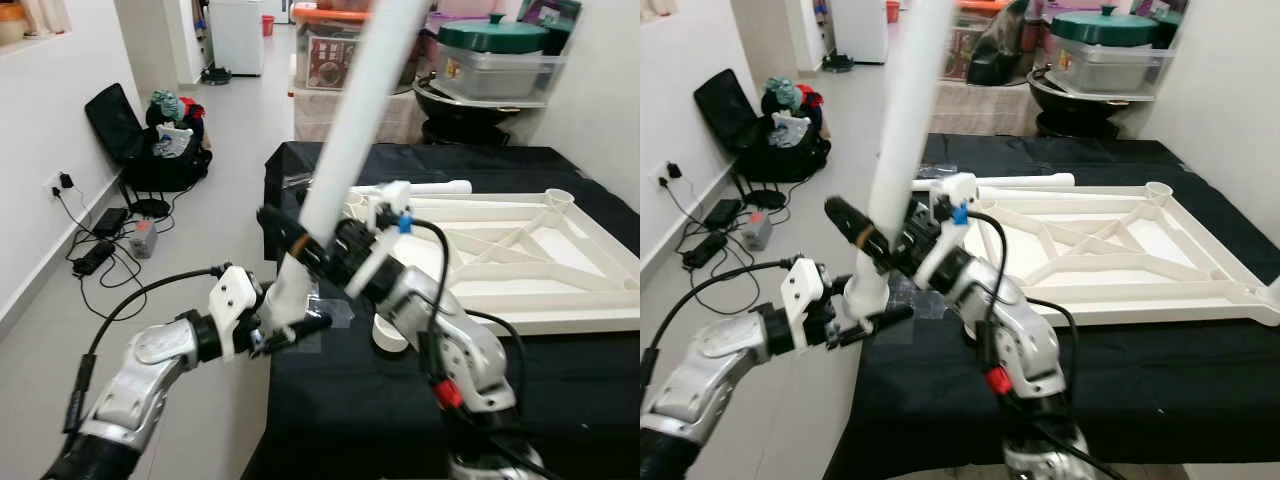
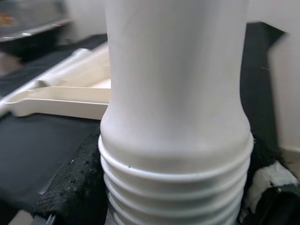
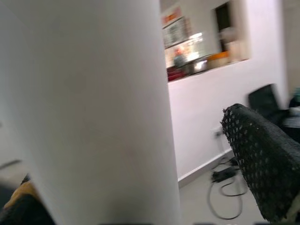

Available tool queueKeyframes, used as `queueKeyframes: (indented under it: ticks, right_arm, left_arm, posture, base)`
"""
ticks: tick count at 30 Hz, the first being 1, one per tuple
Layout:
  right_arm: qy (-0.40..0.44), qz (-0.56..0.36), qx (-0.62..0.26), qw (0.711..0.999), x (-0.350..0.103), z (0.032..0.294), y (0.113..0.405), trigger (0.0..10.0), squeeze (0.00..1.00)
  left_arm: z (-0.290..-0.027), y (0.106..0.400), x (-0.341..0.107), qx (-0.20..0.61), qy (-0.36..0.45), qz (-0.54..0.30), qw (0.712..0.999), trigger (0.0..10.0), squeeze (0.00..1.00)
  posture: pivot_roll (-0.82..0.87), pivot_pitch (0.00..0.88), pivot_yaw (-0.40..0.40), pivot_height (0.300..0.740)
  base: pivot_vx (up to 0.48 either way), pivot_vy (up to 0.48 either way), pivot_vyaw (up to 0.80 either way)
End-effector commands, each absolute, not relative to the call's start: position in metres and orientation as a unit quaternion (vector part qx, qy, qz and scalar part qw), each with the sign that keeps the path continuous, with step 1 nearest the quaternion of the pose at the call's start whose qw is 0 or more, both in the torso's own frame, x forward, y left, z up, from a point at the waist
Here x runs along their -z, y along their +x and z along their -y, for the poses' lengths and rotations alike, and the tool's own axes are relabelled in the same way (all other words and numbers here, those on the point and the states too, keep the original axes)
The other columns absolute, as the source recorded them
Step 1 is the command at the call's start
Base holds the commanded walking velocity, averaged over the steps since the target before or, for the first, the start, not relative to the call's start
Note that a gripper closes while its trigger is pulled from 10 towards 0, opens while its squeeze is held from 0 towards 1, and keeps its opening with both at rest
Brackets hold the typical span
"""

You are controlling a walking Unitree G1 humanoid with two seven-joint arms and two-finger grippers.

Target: Building children table

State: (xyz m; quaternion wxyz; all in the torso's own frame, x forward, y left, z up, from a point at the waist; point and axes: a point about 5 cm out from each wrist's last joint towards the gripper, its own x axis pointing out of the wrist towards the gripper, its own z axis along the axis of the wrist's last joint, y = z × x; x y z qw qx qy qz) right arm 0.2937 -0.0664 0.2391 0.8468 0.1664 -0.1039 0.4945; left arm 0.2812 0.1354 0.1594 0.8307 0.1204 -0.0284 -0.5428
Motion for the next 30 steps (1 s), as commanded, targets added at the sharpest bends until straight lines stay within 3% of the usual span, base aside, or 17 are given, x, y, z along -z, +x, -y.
queueKeyframes:
  ticks: [1,13,14,15,16,17,18,30]
  right_arm:
    - [0.163,0.096,-0.536,0.823,-0.235,0.066,0.284,10.0,0.0]
    - [0.139,0.085,-0.568,0.807,-0.225,0.078,0.273,10.0,0.0]
    - [0.142,0.09,-0.568,0.805,-0.226,0.078,0.273,4.9,0.0]
    - [0.142,0.09,-0.568,0.805,-0.226,0.078,0.273,4.9,0.0]
    - [0.149,0.099,-0.565,0.805,-0.227,0.078,0.273,1.0,0.0]
    - [0.149,0.099,-0.565,0.805,-0.227,0.078,0.273,1.0,0.0]
    - [0.157,0.107,-0.563,0.804,-0.229,0.078,0.273,0.0,0.0]
    - [0.191,0.132,-0.568,0.789,-0.238,0.077,0.27,0.0,0.0]
  left_arm:
    - [-0.121,0.268,-0.166,0.606,0.135,0.039,0.783,10.0,0.0]
    - [-0.135,0.265,-0.163,0.614,0.146,0.007,0.776,10.0,0.0]
    - [-0.134,0.265,-0.162,0.613,0.141,0.005,0.777,10.0,0.0]
    - [-0.134,0.265,-0.162,0.613,0.141,0.005,0.777,10.0,0.0]
    - [-0.132,0.264,-0.161,0.613,0.137,0.003,0.778,10.0,0.0]
    - [-0.132,0.264,-0.161,0.613,0.137,0.003,0.778,10.0,0.0]
    - [-0.131,0.264,-0.16,0.614,0.133,0.001,0.778,10.0,0.0]
    - [-0.131,0.265,-0.156,0.613,0.132,-0.004,0.779,10.0,0.0]
  posture:
    - [0.08,0.0,-0.074,0.74]
    - [0.07,0.0,-0.062,0.74]
    - [0.07,0.0,-0.062,0.74]
    - [0.07,0.0,-0.062,0.74]
    - [0.07,0.0,-0.062,0.74]
    - [0.07,0.0,-0.062,0.74]
    - [0.07,0.0,-0.06,0.74]
    - [0.06,0.0,-0.064,0.74]
  base:
    - [0.0,0.0,0.0]
    - [0.0,0.0,0.0]
    - [0.0,0.0,0.0]
    - [0.0,0.0,0.0]
    - [0.0,0.0,0.0]
    - [0.0,0.0,0.0]
    - [0.0,0.0,0.0]
    - [0.0,0.0,0.0]
